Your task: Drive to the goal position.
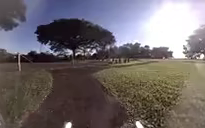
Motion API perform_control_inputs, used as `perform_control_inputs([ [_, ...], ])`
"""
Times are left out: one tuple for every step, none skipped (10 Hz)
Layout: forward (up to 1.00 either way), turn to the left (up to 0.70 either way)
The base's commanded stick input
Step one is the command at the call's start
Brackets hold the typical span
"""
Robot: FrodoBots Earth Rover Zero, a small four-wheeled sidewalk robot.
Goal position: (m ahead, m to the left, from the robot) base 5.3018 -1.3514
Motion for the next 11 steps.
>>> perform_control_inputs([
  [0.45, 0.27],
  [0.45, 0.27],
  [0.45, 0.27],
  [0.45, 0.27],
  [0.45, 0.27],
  [0.45, 0.27],
  [0.45, 0.27],
  [0.45, 0.27],
  [0.45, 0.27],
  [0.45, 0.27],
  [0.45, 0.27],
])
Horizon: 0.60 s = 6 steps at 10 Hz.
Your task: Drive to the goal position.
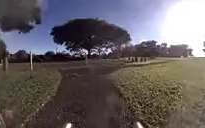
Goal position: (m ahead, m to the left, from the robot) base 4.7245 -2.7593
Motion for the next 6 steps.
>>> perform_control_inputs([
  [0.45, 0.27],
  [0.45, 0.27],
  [0.45, 0.00],
  [0.45, 0.00],
  [0.45, 0.00],
  [0.45, 0.00],
])
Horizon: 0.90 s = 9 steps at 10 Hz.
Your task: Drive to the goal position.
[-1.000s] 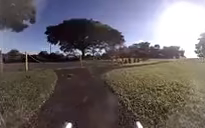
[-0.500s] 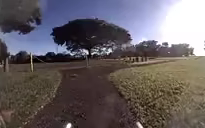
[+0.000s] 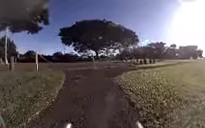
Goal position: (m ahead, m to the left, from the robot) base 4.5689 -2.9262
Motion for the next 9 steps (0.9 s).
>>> perform_control_inputs([
  [0.45, 0.00],
  [0.45, 0.00],
  [0.45, 0.00],
  [0.45, 0.00],
  [0.45, 0.00],
  [0.45, 0.00],
  [0.45, 0.00],
  [0.45, 0.00],
  [0.45, 0.00],
])
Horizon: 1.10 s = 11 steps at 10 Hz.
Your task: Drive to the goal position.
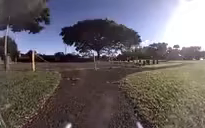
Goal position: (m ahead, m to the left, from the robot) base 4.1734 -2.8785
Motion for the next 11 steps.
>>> perform_control_inputs([
  [0.45, 0.00],
  [0.45, 0.00],
  [0.45, 0.00],
  [0.45, 0.00],
  [0.45, 0.00],
  [0.45, 0.12],
  [0.45, 0.27],
  [0.45, 0.27],
  [0.45, 0.27],
  [0.45, 0.27],
  [0.45, 0.27],
])
